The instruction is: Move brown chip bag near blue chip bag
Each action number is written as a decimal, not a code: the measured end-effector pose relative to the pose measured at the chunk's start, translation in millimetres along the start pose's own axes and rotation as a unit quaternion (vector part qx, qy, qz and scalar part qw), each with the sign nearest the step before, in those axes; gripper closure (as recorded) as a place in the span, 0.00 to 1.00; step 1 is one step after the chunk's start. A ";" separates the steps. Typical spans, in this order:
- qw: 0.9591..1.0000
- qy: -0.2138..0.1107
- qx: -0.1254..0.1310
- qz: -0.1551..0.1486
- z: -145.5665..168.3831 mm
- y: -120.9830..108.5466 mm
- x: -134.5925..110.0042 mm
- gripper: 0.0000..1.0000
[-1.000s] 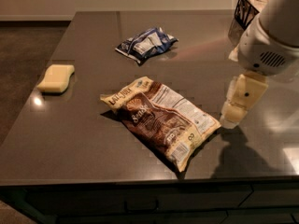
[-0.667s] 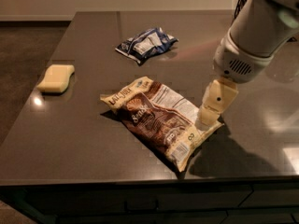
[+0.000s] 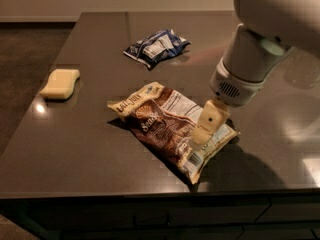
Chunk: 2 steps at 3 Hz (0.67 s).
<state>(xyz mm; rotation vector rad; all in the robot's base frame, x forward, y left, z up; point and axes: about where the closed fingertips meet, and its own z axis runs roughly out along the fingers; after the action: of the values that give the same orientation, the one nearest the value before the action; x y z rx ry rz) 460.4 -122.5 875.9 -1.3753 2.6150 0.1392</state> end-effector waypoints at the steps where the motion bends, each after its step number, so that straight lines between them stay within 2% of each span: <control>1: 1.000 0.017 -0.010 0.025 18.9 8.9 -0.3 0.00; 2: 0.999 0.022 -0.017 0.032 30.4 18.1 -5.0 0.00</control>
Offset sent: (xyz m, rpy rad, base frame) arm -0.0130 0.0320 -0.0406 -0.0077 0.0911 -0.0706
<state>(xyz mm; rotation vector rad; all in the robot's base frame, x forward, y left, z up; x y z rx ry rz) 451.8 -103.2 847.1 -1.3204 2.7066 0.1654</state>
